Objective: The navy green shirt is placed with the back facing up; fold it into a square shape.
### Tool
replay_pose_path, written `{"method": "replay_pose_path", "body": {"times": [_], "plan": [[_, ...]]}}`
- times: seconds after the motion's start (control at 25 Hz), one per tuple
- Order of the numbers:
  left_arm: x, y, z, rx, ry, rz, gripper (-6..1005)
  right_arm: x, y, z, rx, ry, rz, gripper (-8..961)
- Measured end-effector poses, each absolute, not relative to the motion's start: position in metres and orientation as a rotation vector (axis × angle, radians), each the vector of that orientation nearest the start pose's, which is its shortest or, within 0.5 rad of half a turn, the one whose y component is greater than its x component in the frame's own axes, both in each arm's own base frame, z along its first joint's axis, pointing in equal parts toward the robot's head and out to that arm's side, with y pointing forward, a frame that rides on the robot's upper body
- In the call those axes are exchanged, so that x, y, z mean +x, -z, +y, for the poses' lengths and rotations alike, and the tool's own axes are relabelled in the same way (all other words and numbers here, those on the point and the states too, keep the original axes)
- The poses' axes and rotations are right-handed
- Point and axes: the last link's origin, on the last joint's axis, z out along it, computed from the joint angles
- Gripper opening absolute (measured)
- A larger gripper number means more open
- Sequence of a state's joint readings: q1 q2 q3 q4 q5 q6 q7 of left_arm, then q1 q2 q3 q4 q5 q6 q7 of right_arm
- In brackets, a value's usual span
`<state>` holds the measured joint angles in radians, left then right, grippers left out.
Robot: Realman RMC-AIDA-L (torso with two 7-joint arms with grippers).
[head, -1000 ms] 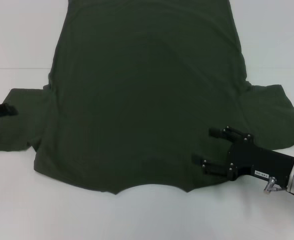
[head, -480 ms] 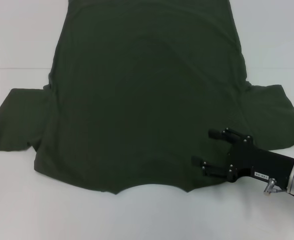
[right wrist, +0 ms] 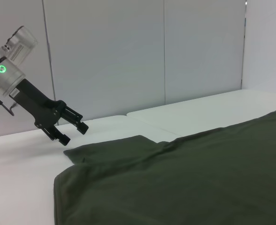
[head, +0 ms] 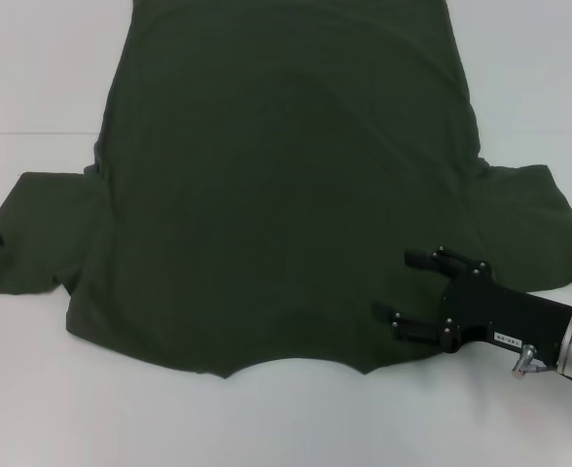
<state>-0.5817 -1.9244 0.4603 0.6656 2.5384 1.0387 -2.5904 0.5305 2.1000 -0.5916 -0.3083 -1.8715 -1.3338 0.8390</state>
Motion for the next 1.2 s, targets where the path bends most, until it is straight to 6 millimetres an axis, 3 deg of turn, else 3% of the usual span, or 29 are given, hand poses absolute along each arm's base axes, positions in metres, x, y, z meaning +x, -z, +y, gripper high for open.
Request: {"method": "replay_pose_path", "body": {"times": [1.2], "plan": [[-0.3832, -0.0929, 0.3751, -1.546, 0.318, -1.822, 923, 0.286, 0.0514, 0.3214, -2.516, -0.704, 0.416, 928]]}}
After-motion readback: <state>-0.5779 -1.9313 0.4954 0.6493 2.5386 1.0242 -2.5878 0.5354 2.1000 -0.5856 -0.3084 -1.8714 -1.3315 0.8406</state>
